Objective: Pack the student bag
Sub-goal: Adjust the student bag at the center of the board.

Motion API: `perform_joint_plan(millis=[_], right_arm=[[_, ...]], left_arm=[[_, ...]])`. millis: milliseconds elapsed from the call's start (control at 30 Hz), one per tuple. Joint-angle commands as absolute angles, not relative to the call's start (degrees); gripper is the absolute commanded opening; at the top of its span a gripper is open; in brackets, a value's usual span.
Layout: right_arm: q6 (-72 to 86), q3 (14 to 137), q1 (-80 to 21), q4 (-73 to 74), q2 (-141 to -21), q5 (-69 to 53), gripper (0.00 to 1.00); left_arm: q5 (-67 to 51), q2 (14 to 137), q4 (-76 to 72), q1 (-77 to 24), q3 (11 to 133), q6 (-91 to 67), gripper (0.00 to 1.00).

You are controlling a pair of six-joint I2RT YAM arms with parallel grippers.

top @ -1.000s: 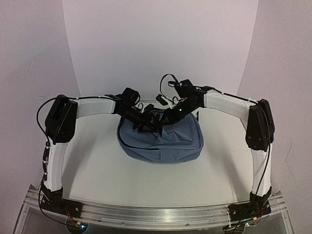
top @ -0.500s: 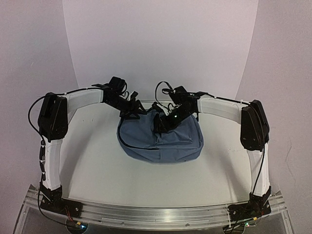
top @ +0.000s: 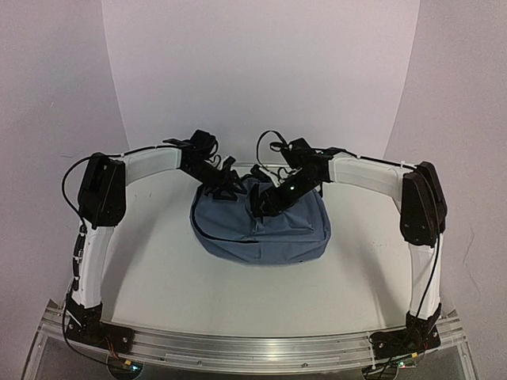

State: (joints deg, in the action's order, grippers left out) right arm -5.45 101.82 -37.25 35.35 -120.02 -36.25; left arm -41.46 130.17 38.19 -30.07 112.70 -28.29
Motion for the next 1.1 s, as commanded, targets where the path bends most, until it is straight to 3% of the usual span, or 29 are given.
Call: perform_joint_plan(millis=[0, 100, 300, 400, 467, 567, 700, 900, 1067], right_arm=[[-3.93, 107.14, -35.66, 37.75, -115.84, -40.16, 0.6], [-3.87, 108.17, -33.48, 37.86, -116.19, -38.58, 0.61], [-7.08, 106.99, -26.76, 39.17, -116.5, -34.05, 0.59], [-10.65, 104.36, -25.75, 40.19, -115.28, -32.59, 0.59], [-11.56, 103.03, -25.58, 40.36, -114.53, -32.35, 0.59], [-11.77, 102.1, -25.43, 40.44, -113.67, -32.52, 0.59], [-11.67, 101.08, -24.5, 40.62, -113.04, -31.86, 0.59], [-11.51, 99.94, -21.06, 42.14, -112.32, -31.55, 0.61], [-12.06, 98.74, -19.16, 43.17, -112.69, -30.93, 0.64]], left_arm=[[-43.19, 130.7, 38.21, -32.56, 112.47, -28.68, 0.46], [-41.87, 131.79, 38.16, -33.04, 114.0, -29.81, 0.42], [-37.58, 134.23, 42.9, -33.05, 120.48, -29.4, 0.1], [-36.25, 133.74, 44.37, -33.05, 121.71, -29.02, 0.03], [-35.07, 132.95, 45.89, -33.05, 121.92, -28.93, 0.04], [-31.21, 130.98, 47.8, -33.01, 120.55, -29.2, 0.22], [-28.47, 130.74, 49.17, -32.69, 119.85, -29.55, 0.34], [-32.2, 134.13, 47.53, -32.59, 121.61, -30.7, 0.37], [-35.3, 135.69, 44.24, -32.61, 122.3, -31.08, 0.32]])
